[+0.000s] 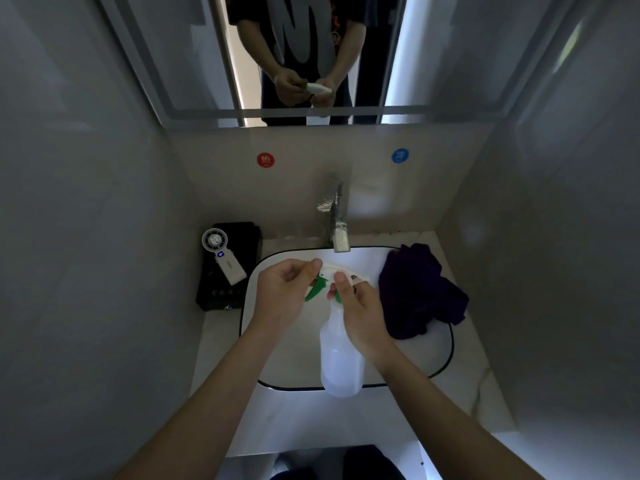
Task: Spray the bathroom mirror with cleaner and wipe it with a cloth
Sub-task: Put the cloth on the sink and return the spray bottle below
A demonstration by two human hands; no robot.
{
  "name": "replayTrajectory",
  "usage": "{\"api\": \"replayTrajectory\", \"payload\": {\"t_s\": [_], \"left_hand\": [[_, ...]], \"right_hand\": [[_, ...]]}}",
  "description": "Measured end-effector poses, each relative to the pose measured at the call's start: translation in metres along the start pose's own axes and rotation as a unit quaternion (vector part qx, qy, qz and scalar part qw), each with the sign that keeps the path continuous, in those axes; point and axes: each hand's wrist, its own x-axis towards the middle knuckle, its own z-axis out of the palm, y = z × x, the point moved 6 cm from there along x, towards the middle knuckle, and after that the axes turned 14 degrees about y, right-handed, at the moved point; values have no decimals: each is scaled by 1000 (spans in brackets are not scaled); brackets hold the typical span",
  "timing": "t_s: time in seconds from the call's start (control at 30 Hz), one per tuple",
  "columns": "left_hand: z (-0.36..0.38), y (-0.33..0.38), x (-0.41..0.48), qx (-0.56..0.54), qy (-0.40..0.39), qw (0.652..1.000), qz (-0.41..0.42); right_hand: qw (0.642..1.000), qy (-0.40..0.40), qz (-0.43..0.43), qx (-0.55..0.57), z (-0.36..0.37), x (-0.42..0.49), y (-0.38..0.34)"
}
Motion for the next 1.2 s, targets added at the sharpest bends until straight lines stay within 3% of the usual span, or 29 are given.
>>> {"api": "replayTrajectory", "payload": {"t_s": [0.27,0.4,0.97,1.13,1.2], "left_hand": [[-2,-4,-6,-4,-66,998,-22],[3,2,-4,15,-53,998,-17],[3,18,-4,16,-118,991,60],[7,4,-10,18,-134,991,-5],[9,2,-15,23,-107,994,-7]], "right_hand": [[1000,10,-23,-2,-1,-2,1],[999,27,-34,-13,-6,-5,-2],[994,77,-50,-66,-8,-18,-11],[992,96,-54,-68,-7,-25,-12],[990,104,-62,-76,-7,-26,-12]]}}
